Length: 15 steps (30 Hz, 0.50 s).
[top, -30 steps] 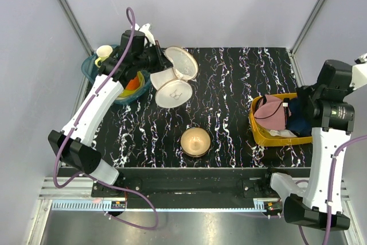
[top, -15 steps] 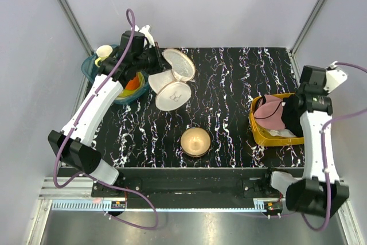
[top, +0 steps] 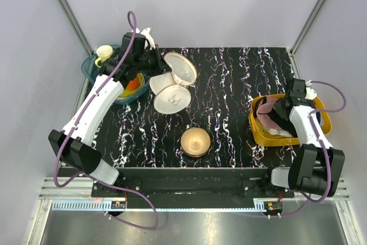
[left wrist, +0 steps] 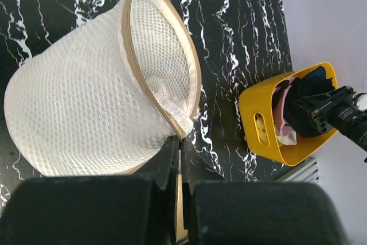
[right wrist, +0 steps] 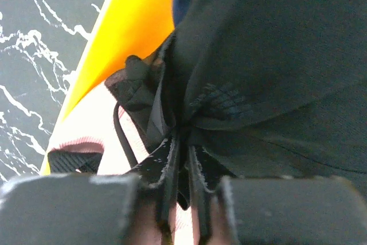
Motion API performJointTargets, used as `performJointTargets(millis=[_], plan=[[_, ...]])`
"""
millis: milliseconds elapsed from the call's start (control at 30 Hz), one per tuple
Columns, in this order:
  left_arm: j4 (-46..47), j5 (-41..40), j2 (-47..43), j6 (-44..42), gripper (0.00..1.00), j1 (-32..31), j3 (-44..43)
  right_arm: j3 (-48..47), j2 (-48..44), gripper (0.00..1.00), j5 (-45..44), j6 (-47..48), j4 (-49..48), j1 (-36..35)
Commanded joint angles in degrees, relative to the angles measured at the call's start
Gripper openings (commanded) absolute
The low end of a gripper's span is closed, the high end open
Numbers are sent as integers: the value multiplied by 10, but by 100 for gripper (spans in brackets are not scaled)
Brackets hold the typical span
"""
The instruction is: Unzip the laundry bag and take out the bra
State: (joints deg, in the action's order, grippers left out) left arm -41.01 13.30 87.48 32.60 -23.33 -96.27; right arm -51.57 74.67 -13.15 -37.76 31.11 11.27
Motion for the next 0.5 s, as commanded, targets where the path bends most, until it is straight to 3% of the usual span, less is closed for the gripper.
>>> performJointTargets(millis=[0, 33, 67, 300, 467], plan=[[22, 4, -9, 11, 0, 2, 18, -15, -43, 35, 58, 11, -21, 1], [24, 5, -8, 13, 0, 2, 21, -13, -58, 57, 66, 12, -21, 1], [29, 9, -7, 17, 0, 2, 24, -9, -85, 63, 73, 13, -21, 1], [30, 9, -5, 19, 0, 2, 26, -32, -180, 67, 53, 16, 32, 1], [30, 20, 2, 18, 0, 2, 19, -27, -197, 65, -21, 29, 32, 1]])
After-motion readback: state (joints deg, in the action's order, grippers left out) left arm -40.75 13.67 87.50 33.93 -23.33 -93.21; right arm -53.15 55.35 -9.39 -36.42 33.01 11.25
